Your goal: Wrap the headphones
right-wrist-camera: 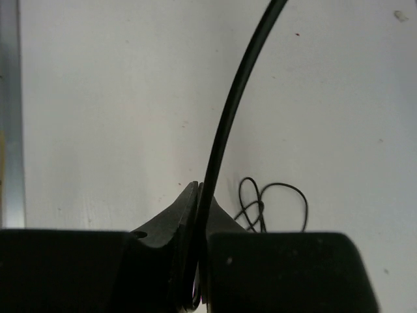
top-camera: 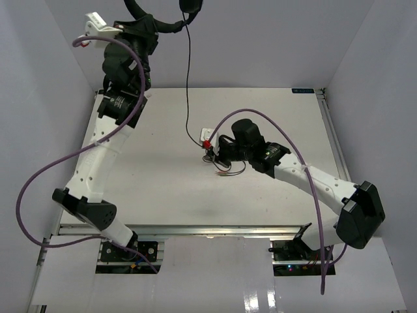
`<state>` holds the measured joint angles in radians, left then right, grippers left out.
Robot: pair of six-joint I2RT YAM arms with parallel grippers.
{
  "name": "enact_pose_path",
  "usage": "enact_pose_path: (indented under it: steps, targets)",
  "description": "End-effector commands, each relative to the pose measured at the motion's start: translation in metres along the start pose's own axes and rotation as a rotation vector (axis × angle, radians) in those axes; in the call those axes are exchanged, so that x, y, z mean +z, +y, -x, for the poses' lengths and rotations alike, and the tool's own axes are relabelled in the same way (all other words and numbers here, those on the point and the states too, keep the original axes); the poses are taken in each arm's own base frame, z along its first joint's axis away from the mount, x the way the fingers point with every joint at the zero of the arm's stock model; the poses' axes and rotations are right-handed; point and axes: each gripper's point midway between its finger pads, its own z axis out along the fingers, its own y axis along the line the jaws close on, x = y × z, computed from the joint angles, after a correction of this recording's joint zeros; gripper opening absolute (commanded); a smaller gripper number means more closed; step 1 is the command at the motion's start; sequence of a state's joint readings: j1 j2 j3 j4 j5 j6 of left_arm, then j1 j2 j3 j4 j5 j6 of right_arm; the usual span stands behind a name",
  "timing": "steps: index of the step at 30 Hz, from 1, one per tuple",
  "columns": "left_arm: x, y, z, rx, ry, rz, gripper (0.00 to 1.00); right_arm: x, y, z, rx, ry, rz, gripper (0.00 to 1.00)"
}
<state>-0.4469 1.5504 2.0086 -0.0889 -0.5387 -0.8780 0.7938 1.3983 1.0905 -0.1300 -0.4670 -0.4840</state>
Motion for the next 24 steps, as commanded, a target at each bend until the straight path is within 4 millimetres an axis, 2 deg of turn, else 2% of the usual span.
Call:
enact_pose_path:
  steps: [1, 3, 5, 7, 9, 14, 16, 18, 21, 24]
  targets:
    - [0.014, 0.033, -0.003, 0.123, -0.079, 0.100, 0.00, -0.030, -0.025, -0.008, -0.206, 0.257, -0.193, 0.08]
    - [0.022, 0.054, -0.014, 0.215, -0.094, 0.149, 0.00, -0.038, -0.025, 0.002, -0.304, 0.305, -0.229, 0.08]
    - [0.030, 0.087, -0.030, 0.348, -0.102, 0.224, 0.00, -0.050, -0.036, 0.016, -0.380, 0.350, -0.300, 0.08]
    - [0.037, 0.101, -0.037, 0.406, -0.127, 0.244, 0.00, -0.059, -0.047, 0.026, -0.436, 0.388, -0.349, 0.08]
    - [0.042, 0.124, -0.052, 0.497, -0.120, 0.281, 0.00, -0.065, -0.055, 0.036, -0.472, 0.399, -0.391, 0.08]
    - [0.046, 0.154, -0.064, 0.639, -0.136, 0.309, 0.00, -0.095, -0.079, 0.066, -0.539, 0.405, -0.532, 0.08]
    - [0.046, 0.169, -0.067, 0.704, -0.130, 0.321, 0.00, -0.108, -0.081, 0.081, -0.546, 0.373, -0.560, 0.08]
    - [0.049, 0.190, -0.076, 0.735, -0.107, 0.349, 0.00, -0.110, -0.076, 0.090, -0.547, 0.340, -0.529, 0.08]
    - [0.050, 0.217, -0.085, 0.742, -0.078, 0.382, 0.00, -0.116, -0.074, 0.113, -0.540, 0.276, -0.519, 0.08]
    - [0.049, 0.235, -0.098, 0.698, -0.043, 0.399, 0.00, -0.124, -0.076, 0.131, -0.544, 0.241, -0.536, 0.08]
